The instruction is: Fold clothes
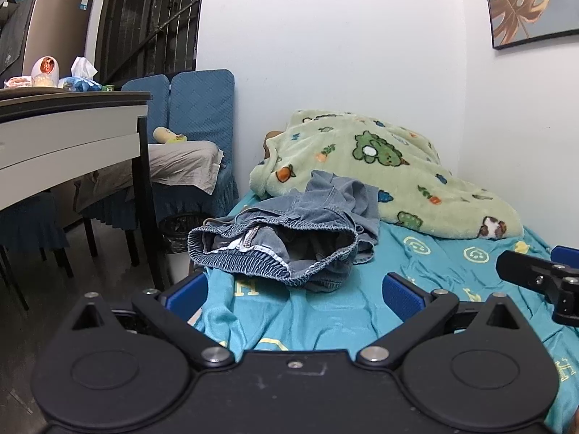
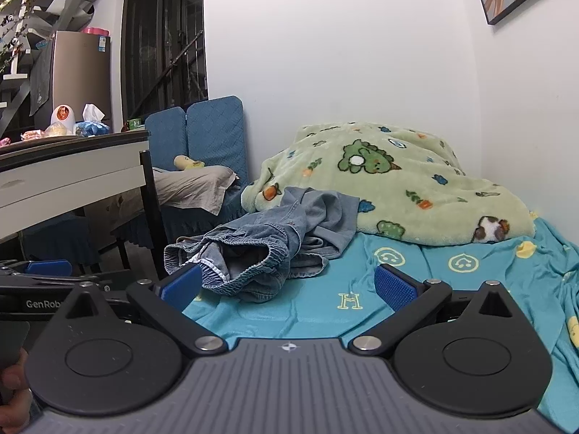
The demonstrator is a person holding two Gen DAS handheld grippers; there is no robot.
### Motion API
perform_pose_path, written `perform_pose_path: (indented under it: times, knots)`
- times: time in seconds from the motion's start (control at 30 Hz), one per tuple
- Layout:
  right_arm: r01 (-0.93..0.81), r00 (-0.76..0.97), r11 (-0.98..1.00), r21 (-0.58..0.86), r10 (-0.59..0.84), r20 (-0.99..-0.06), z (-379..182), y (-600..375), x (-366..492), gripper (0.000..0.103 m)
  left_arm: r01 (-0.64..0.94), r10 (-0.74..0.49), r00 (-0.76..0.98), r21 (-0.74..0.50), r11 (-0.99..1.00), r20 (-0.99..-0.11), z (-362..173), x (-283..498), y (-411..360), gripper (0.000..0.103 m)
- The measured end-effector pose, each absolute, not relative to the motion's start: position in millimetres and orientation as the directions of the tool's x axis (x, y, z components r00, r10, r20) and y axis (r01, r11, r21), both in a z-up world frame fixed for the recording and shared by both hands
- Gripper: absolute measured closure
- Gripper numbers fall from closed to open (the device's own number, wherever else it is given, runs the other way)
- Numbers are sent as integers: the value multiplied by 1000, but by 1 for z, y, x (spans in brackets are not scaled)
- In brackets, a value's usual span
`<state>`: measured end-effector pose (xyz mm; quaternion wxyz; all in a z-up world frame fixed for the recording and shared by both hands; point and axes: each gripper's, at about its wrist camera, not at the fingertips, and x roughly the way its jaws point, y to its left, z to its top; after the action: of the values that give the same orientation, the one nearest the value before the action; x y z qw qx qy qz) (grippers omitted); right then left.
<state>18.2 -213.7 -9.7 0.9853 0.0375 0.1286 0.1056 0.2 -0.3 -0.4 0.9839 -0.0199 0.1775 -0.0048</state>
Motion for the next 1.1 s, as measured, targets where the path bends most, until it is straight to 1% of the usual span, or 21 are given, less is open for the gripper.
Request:
perform_pose_path:
  times: [0.4,0.93,1.1]
  knots:
    - [-178,944,975,131,207,-256,-13,-219,19,0,29,-34,929,-20,999,-369,-5,2,-4,0]
    - [-187,947,968,168,223,-233,-18,-219,17,0,56,-56,917,-12,998,-394,-12,4,-5,0]
    - [-182,951,973,142,211,-226,-19,-217,16,0,54,-53,918,-9,999,-393,-12,4,-6,0]
